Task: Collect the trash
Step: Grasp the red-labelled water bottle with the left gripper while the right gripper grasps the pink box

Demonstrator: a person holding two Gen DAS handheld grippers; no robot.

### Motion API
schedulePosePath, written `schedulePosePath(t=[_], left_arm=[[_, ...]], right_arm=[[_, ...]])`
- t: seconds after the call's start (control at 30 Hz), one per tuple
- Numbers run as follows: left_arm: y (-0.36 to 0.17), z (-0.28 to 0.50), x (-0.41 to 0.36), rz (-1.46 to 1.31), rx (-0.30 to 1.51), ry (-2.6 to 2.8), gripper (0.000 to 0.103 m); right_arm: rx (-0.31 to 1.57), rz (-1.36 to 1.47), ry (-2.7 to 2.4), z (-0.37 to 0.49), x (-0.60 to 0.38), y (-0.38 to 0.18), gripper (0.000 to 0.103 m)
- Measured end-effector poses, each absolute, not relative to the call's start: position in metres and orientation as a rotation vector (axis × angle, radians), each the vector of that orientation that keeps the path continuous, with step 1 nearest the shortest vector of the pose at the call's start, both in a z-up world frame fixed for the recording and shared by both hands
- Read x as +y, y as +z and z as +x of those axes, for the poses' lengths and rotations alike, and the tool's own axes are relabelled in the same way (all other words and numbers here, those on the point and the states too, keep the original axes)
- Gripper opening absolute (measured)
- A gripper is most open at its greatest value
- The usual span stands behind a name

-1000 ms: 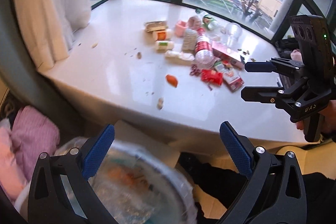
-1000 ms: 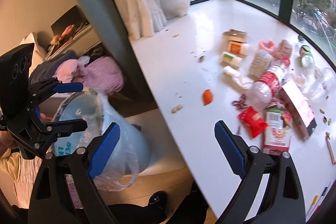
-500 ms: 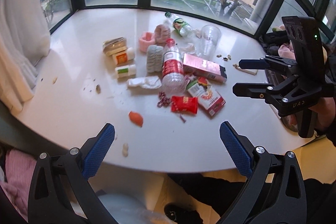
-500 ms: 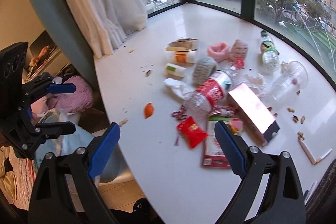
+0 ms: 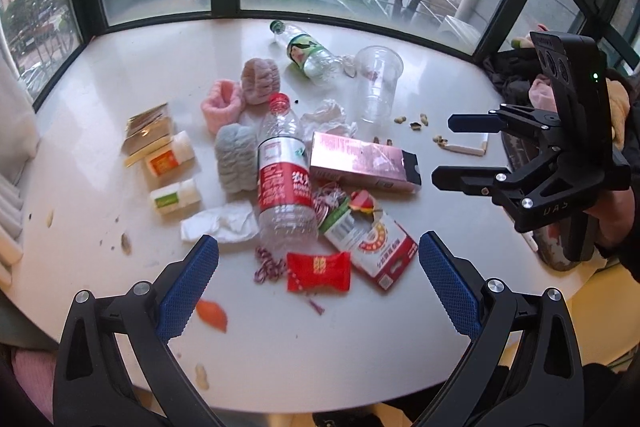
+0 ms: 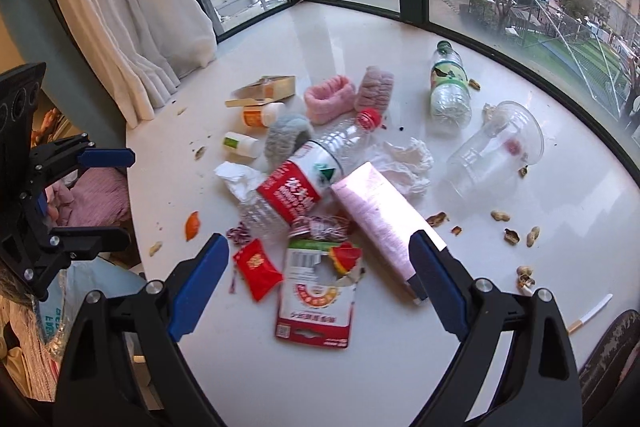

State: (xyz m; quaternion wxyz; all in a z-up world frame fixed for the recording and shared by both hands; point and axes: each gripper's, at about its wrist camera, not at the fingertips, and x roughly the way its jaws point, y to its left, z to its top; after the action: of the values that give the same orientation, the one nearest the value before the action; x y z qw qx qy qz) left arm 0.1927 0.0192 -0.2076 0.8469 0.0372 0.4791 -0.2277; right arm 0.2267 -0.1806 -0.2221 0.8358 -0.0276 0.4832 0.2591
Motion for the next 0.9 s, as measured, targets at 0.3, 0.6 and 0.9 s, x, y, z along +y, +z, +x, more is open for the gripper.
schedulePosePath(t=[0.3,0.6,0.9], left_arm=[[-0.235,0.241,-0.006,0.079,1.055,-0.491,0.097],[-0.260,0.267,-0.014,0.124,1.103,-0.468,0.097],[-0.283,0.281,-0.010,0.104,1.150,-0.440,0.097]], right_arm=[[1.068,-0.124,0.601,0.260,-0.188,-0.256,0.088],[1.104,-0.123,0.633,0.283,-0.191,-0.279,0.089],[1.148,-0.124,0.631,0.297,-0.194,-0.308,0.089]])
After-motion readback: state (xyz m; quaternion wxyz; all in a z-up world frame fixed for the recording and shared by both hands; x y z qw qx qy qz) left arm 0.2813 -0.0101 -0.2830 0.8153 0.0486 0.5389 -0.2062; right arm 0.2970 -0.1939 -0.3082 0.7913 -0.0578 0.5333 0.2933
